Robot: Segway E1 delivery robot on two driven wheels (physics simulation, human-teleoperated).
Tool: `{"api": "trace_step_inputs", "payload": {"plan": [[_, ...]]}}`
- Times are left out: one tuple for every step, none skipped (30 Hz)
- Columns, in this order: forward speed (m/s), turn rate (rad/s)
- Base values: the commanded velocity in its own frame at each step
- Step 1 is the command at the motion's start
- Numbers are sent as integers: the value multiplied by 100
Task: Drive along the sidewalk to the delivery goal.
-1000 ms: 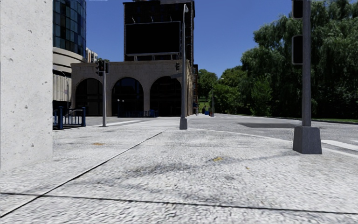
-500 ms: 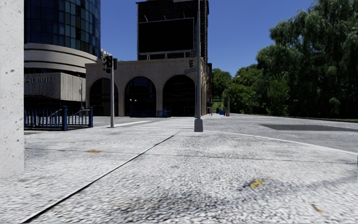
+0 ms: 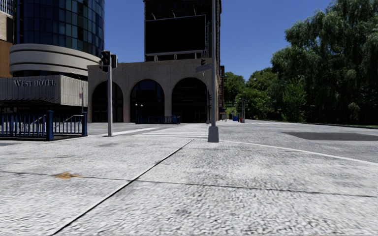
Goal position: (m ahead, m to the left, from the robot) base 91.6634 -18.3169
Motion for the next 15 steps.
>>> {"api": "trace_step_inputs", "payload": {"plan": [[200, 0], [200, 0], [200, 0], [200, 4], [200, 8], [200, 8], [200, 14], [200, 22], [200, 24], [200, 25], [200, 25], [200, 25], [200, 25], [200, 25], [200, 25]]}}
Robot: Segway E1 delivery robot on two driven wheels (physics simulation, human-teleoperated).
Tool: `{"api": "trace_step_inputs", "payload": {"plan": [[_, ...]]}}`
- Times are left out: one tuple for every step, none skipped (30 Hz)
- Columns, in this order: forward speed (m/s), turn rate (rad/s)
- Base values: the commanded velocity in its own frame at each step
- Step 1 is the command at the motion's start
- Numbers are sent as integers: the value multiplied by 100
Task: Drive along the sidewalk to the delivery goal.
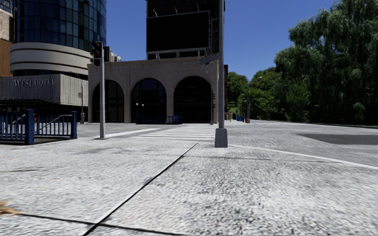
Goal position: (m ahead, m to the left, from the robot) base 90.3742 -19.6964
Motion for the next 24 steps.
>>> {"api": "trace_step_inputs", "payload": {"plan": [[200, 25], [200, 24], [200, 24], [200, 24], [200, 24], [200, 24], [200, 24], [200, 23], [200, 12], [200, 12], [200, 0], [200, 0], [200, 0], [200, 0], [200, 0], [200, 0], [200, 0], [200, 0], [200, 0], [200, 0], [200, 0], [200, 1], [200, 3], [200, 3]]}}
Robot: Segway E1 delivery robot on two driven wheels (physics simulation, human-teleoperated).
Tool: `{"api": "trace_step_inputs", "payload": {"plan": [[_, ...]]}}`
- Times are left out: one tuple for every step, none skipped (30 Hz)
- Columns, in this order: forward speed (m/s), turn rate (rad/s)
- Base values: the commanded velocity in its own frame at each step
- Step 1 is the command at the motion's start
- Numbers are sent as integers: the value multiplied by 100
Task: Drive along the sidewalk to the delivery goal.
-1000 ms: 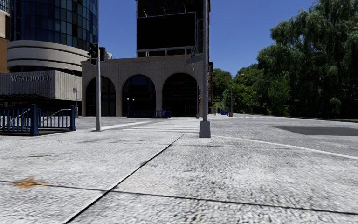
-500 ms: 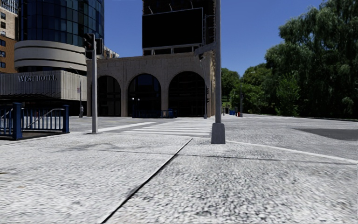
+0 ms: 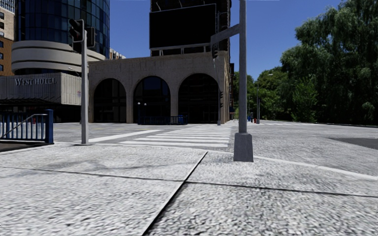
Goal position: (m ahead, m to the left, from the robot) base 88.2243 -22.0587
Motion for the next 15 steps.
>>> {"api": "trace_step_inputs", "payload": {"plan": [[200, 13], [200, 20], [200, 20], [200, 22], [200, 22], [200, 22], [200, 22], [200, 22], [200, 22], [200, 22], [200, 22], [200, 22], [200, 22], [200, 14], [200, 0]]}}
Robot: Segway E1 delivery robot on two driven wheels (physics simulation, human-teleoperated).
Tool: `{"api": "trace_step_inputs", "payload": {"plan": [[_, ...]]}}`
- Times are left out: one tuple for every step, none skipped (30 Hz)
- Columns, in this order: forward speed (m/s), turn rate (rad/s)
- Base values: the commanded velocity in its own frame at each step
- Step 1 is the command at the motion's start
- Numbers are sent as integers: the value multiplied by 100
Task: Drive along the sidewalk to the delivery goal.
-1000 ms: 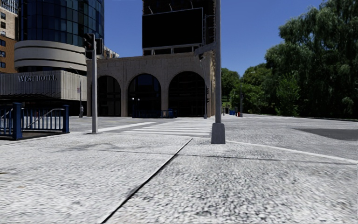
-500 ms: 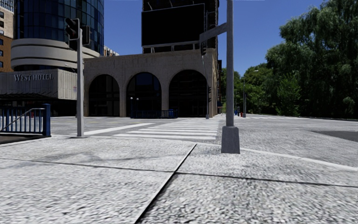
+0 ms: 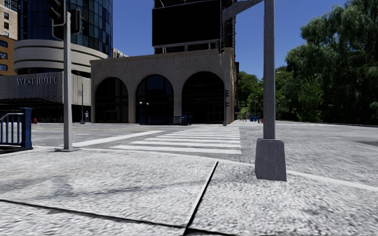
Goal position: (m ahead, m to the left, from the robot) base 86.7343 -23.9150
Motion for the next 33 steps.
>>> {"api": "trace_step_inputs", "payload": {"plan": [[200, 0], [200, 0], [200, 0], [200, 0], [200, 0], [200, 0], [200, 0], [200, 0], [200, 0], [200, 0], [200, 0], [200, 0], [198, 0], [195, 0], [195, 0], [193, 0], [190, 0], [186, 0], [184, 0], [184, 0], [184, 0], [183, 0], [183, 0], [183, 0], [183, 0], [183, 0], [183, 0], [183, 0], [183, 0], [183, 0], [183, 0], [183, 0], [183, 0]]}}
